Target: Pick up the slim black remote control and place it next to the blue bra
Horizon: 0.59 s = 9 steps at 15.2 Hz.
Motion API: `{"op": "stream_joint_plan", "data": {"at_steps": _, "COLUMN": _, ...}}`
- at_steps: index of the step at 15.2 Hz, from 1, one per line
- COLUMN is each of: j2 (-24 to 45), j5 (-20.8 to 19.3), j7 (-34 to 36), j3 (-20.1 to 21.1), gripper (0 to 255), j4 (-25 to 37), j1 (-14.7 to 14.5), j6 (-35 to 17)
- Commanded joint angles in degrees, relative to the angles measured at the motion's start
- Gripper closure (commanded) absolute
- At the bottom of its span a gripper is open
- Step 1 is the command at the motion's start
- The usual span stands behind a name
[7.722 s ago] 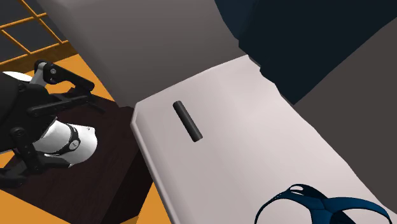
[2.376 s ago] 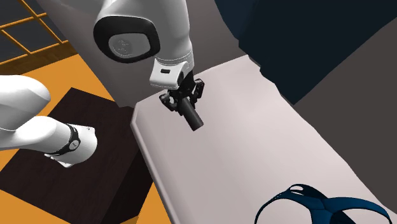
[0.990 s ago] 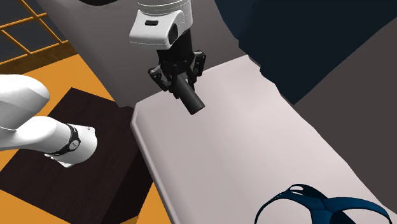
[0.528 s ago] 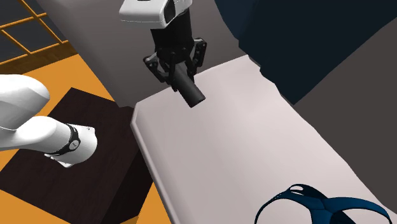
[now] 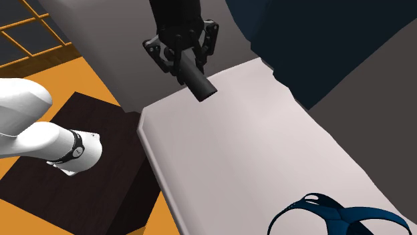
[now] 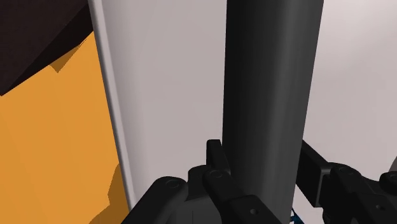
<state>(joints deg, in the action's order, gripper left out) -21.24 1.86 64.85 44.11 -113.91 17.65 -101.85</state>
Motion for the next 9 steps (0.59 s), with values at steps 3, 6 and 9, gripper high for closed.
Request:
{"op": "stream_joint_plan", "data": {"at_steps": 3, "j2": 0.26, "j5": -0.23, "j7": -0.28, "j3": -0.24, "gripper": 255, "j4": 3.18, "j1": 0.22, "j6": 2.97}}
{"op": "stream_joint_plan", "data": {"at_steps": 6, "j2": 0.70, "j5": -0.54, "j7": -0.43, "j3": -0.32, "gripper": 255, "j4": 5.82, "j1": 0.47, "j6": 5.23}}
{"op": "stream_joint_plan", "data": {"at_steps": 9, "j2": 1.29, "j5": -0.93, "j7": -0.52, "j3": -0.29, "gripper": 255, "j4": 8.59, "j1": 0.75, "j6": 7.51}}
